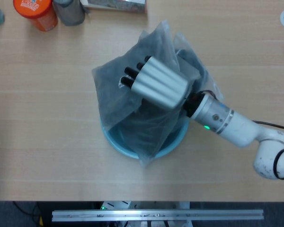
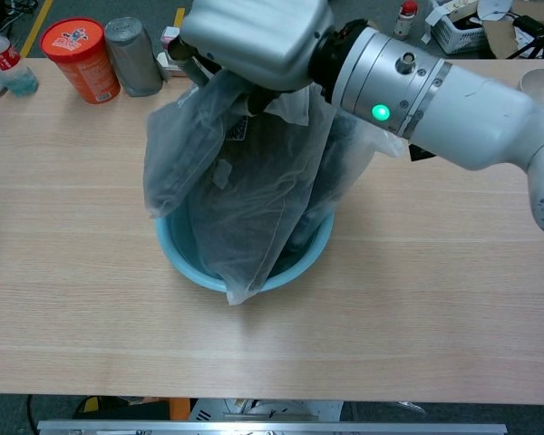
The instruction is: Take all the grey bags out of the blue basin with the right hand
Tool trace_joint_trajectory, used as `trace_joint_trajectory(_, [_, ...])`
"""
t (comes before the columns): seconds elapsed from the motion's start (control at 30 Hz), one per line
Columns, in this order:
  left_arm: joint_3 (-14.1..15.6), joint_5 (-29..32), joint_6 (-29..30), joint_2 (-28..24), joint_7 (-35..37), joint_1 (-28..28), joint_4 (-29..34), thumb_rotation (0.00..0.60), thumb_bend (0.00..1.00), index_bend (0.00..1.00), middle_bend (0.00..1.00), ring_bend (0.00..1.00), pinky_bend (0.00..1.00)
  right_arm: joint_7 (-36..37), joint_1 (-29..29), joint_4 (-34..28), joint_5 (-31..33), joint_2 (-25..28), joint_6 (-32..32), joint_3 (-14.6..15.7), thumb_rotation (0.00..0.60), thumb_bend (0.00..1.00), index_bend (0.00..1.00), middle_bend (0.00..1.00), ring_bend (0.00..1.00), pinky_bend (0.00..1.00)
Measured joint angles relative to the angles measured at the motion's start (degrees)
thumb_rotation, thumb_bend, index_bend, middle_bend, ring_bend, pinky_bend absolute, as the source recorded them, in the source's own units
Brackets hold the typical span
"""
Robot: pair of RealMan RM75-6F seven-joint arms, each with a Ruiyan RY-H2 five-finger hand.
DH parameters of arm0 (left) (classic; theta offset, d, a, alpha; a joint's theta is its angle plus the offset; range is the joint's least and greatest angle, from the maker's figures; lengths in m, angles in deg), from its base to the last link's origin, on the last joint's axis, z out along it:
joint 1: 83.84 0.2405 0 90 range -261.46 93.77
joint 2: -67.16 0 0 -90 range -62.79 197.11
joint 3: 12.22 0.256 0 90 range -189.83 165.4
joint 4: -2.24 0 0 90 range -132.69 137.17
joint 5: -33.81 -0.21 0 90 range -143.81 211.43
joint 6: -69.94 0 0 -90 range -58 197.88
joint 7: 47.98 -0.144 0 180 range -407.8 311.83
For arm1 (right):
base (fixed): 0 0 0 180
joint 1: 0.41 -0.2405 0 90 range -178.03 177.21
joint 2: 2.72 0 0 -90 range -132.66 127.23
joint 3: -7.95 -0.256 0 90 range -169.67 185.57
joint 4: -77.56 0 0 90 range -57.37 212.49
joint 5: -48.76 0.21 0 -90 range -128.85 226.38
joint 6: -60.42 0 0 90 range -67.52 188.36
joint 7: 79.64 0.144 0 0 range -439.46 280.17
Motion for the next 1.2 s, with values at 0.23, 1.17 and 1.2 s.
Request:
trace_joint_trajectory(0.23, [-0.20, -0.28, -0.44, 0.13, -0.42, -0.56, 0.27, 0.600, 0.23, 0.30, 0.28, 0.24, 0.24, 4.51, 4.36, -0.96, -3.07, 6.32, 8.05, -2.26, 0.600, 0.45, 0.91, 0.76, 0.76, 0.84])
trace_joint_trajectory(1.17, [0.03, -0.17, -0.25, 0.34, -0.86, -0.38, 0.70, 0.600, 0.23, 0.30, 0.28, 0.24, 0.24, 4.30, 8.05, 12.92, 14.21, 6.55, 8.66, -7.24, 0.600, 0.45, 0.91, 0.76, 0.76, 0.84])
trace_joint_trajectory(1.2, [0.05, -0.15, -0.23, 0.34, -0.90, -0.35, 0.68, 0.600, 0.23, 0.30, 0.28, 0.24, 0.24, 4.27, 7.68, 13.92, 14.68, 5.83, 8.32, -7.33, 0.600, 0.45, 0.91, 0.76, 0.76, 0.84])
